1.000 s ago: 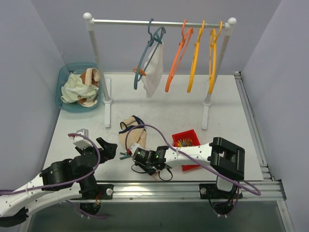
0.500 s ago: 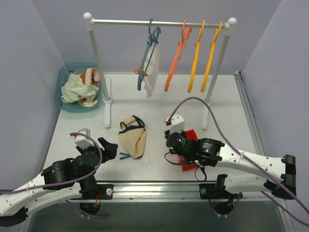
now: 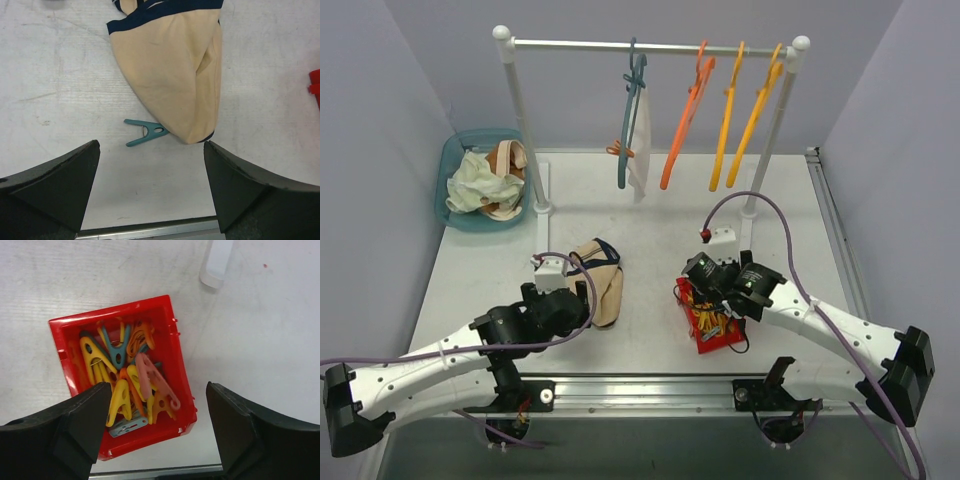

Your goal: Remove the underwear clipped to the hanger

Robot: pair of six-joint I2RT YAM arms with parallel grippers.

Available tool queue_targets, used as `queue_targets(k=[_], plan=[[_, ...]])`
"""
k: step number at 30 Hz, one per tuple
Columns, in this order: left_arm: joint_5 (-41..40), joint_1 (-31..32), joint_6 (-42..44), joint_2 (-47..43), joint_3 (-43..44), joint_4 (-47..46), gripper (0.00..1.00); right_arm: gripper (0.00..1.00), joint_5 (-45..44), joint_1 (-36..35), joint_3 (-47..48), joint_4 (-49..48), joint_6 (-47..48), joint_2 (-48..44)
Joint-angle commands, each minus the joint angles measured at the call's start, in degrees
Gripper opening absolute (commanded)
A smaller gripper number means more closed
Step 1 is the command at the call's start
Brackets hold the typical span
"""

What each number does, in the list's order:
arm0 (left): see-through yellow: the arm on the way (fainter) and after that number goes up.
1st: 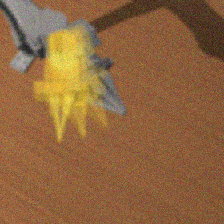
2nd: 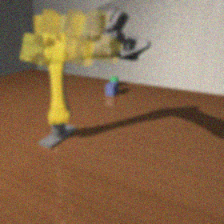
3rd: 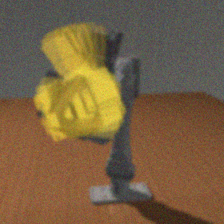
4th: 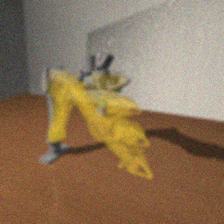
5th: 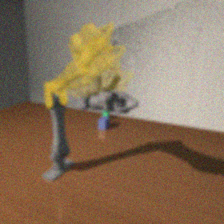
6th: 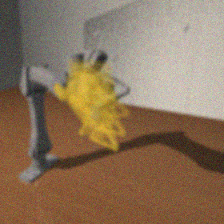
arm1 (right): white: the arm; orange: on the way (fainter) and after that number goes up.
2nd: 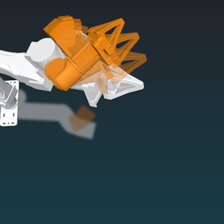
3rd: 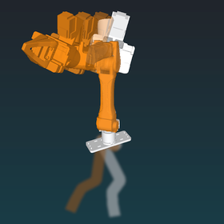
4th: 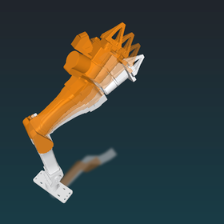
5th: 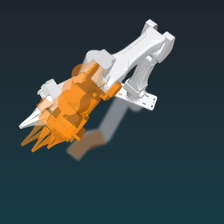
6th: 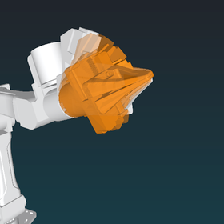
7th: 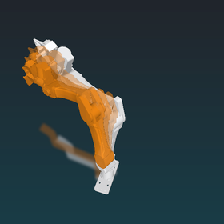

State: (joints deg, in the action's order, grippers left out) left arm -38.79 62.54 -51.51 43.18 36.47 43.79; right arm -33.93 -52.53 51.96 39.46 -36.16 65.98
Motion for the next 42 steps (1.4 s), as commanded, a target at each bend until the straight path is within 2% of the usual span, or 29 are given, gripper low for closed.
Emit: queue_targets(k=[1, 6, 8, 12, 15, 19, 24, 25, 30, 31, 33, 34, 35, 38, 42], plan=[[4.5, -3.03, 4.57, 1.21, 3.0, -5.55, 0.93, 0.78, 5.53, -1.33, -0.55, -3.85, 4.42, -2.69], [3.72, -4.88, 7.29, -4.15, 1.5, -8.28, 0.94, 0.82, 12.47, -4.67, 0.15, -9.04, 7.07, -3.75], [5.29, -8.81, 11.22, -3.72, 1.15, -11.87, 0.93, 0.82, 12.31, -7.13, 0.59, -10.81, 6.46, -2.18], [14.41, -16.83, 17.22, 6.44, 1.76, -19.6, 0.93, 0.82, 11.7, -11.62, 1.74, -11.95, 4.61, 1.78], [16.72, -20.25, 20.65, 16.36, 2.72, -26.99, 0.93, 0.82, 11.35, -15.39, 1.3, -13.97, 2.52, 4.42], [18.64, -20.88, 23.2, 26.94, 5.89, -35.15, 0.98, 0.82, 11.09, -19.0, -0.19, -15.99, -0.74, 5.92], [18.92, -21.41, 26.1, 36.95, 8.26, -39.39, 1.0, 0.81, 10.55, -22.78, -2.92, -17.14, -3.74, 4.87], [19.62, -21.85, 26.63, 38.11, 8.53, -40.79, 0.95, 0.81, 10.21, -23.66, -3.18, -17.23, -4.35, 4.6], [21.29, -22.11, 27.07, 45.66, 9.23, -43.0, 0.88, 0.81, 9.85, -25.07, -4.24, -17.05, -5.58, 4.95], [21.73, -22.11, 27.16, 46.72, 9.41, -43.17, 0.72, 0.8, 9.76, -25.16, -4.33, -17.05, -5.85, 4.95], [22.69, -22.38, 26.9, 49.09, 9.67, -44.84, 0.56, 0.8, 9.5, -25.42, -4.85, -17.05, -6.73, 4.86], [22.88, -22.46, 26.72, 49.45, 9.59, -45.37, 0.4, 0.8, 9.41, -25.51, -5.2, -16.96, -6.82, 4.78], [22.88, -22.47, 26.37, 49.63, 9.15, -45.63, 0.33, 0.8, 9.41, -25.69, -5.21, -16.96, -6.9, 4.86], [21.3, -22.47, 25.93, 49.2, 8.8, -45.64, 0.03, 0.8, 9.41, -25.95, -5.29, -16.88, -7.08, 5.39], [17.79, -23.25, 25.05, 43.51, 8.62, -42.05, 0.03, 0.8, 9.5, -26.04, -4.16, -18.1, -5.42, 6.97]])
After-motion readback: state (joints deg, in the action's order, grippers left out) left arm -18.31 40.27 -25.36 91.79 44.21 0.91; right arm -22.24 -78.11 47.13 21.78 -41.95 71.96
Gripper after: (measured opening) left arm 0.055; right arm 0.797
